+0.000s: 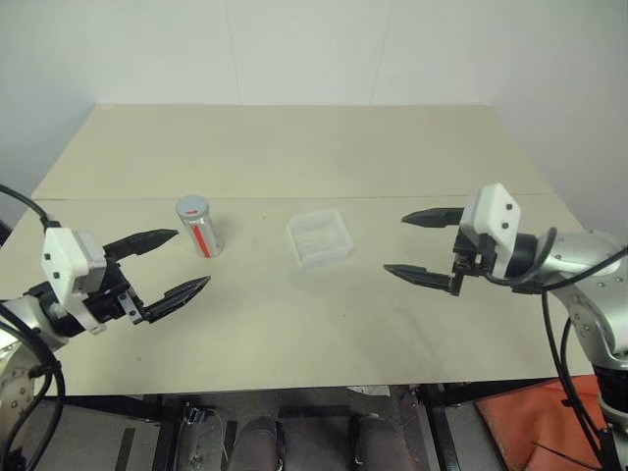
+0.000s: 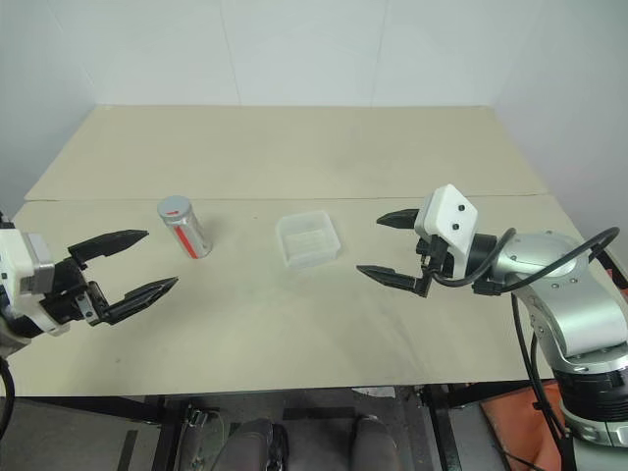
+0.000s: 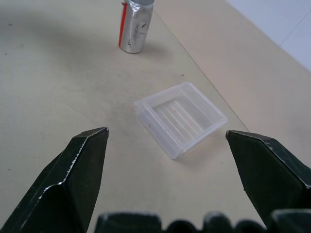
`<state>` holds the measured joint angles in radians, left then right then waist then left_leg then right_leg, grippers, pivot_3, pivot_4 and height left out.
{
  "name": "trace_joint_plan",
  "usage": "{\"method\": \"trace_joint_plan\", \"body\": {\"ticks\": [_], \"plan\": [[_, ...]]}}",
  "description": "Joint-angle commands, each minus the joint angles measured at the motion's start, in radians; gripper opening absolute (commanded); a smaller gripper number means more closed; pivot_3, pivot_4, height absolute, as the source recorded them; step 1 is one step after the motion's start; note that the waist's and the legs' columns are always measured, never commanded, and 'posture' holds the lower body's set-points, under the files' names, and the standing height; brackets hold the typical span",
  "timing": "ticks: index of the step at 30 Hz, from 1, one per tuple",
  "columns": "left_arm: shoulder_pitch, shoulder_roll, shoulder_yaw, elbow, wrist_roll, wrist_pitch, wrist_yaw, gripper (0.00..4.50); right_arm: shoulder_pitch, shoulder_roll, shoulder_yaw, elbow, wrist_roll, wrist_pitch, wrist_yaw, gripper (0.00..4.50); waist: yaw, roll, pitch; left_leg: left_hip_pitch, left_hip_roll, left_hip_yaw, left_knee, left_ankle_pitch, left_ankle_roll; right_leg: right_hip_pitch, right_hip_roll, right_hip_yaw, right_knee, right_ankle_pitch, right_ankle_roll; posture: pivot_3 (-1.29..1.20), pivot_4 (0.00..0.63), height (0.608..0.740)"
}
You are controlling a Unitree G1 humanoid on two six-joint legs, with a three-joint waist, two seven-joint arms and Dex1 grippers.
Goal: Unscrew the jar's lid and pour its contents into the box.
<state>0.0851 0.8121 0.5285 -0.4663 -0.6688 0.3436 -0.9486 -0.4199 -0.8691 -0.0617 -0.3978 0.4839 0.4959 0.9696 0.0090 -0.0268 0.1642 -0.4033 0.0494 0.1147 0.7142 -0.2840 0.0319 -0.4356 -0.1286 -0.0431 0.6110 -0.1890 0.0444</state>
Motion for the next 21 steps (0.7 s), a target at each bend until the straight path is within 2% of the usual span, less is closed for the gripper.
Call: {"method": "trace_joint_plan", "body": {"ticks": [1, 14, 21], "plan": [[0.002, -0.008, 0.018, -0.042, 0.001, -0.021, 0.021, 4.46, -0.029, 0.000, -0.014, 0.001, -0.002, -0.034, 0.015, 4.50, 0.000, 0.000, 0.000, 0.000, 0.000, 0.000, 0.000, 0.000, 0.000, 0.000, 0.000, 0.000, 0.000, 0.000, 0.000, 0.00, 0.150, 0.740], [0.010, -0.017, 0.025, -0.041, 0.013, -0.024, 0.054, 4.46, -0.038, 0.008, -0.013, 0.016, -0.006, -0.048, 0.039, 4.50, 0.000, 0.000, 0.000, 0.000, 0.000, 0.000, 0.000, 0.000, 0.000, 0.000, 0.000, 0.000, 0.000, 0.000, 0.000, 0.00, 0.150, 0.740], [0.022, -0.125, -0.055, -0.071, 0.170, -0.012, 0.280, 4.46, -0.029, 0.016, 0.000, 0.021, -0.021, -0.056, 0.042, 4.50, 0.000, 0.000, 0.000, 0.000, 0.000, 0.000, 0.000, 0.000, 0.000, 0.000, 0.000, 0.000, 0.000, 0.000, 0.000, 0.00, 0.150, 0.740]]}}
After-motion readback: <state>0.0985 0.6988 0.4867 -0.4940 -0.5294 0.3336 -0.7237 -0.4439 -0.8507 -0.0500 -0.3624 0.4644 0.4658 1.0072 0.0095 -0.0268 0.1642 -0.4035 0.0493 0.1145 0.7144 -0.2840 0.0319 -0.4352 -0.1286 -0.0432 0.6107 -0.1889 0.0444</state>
